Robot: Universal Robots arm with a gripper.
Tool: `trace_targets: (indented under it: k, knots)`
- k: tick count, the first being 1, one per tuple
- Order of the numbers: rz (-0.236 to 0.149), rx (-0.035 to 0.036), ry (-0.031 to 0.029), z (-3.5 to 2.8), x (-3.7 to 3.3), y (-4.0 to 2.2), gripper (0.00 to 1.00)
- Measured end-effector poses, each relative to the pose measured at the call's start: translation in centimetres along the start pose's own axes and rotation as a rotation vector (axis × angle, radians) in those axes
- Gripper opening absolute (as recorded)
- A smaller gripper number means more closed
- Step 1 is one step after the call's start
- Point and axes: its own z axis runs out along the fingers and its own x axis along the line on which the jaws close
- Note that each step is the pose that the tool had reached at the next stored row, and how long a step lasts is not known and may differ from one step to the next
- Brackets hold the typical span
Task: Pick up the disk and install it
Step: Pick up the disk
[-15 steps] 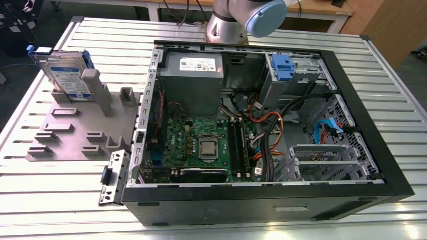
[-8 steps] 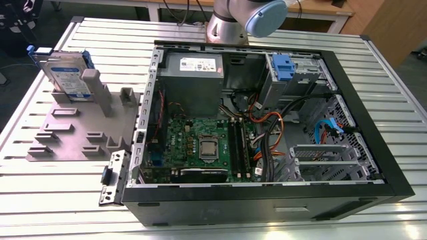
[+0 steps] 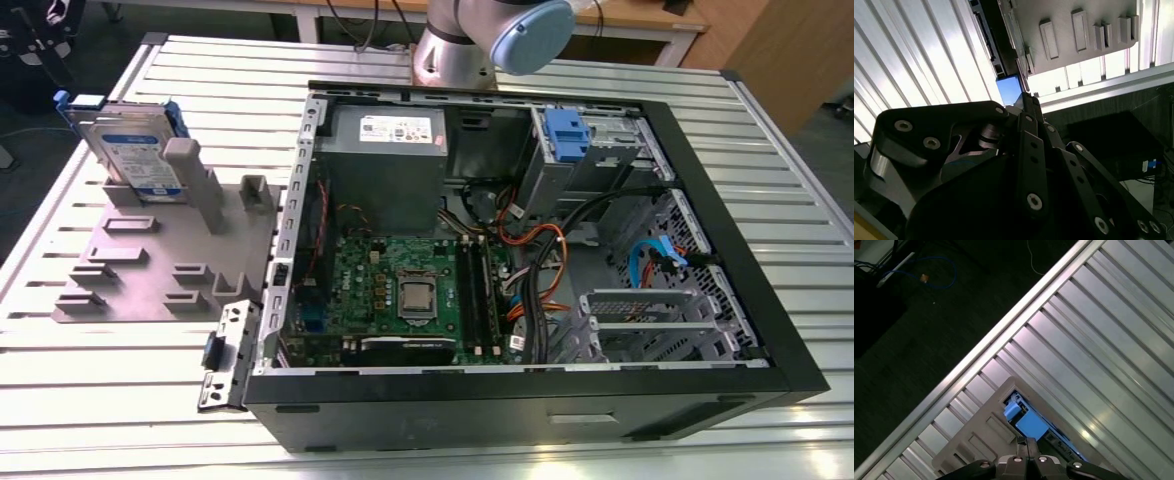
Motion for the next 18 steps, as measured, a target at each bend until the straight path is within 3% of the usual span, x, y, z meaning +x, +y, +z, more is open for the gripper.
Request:
trace_targets:
  k: [11,18]
  knots:
    - [-0.016,-0.0003,0.0007,0.00,0.00,0.00,0.11]
    - [-0.136,-0.0025,0.0056,0.05,0.00,0.00,0.11]
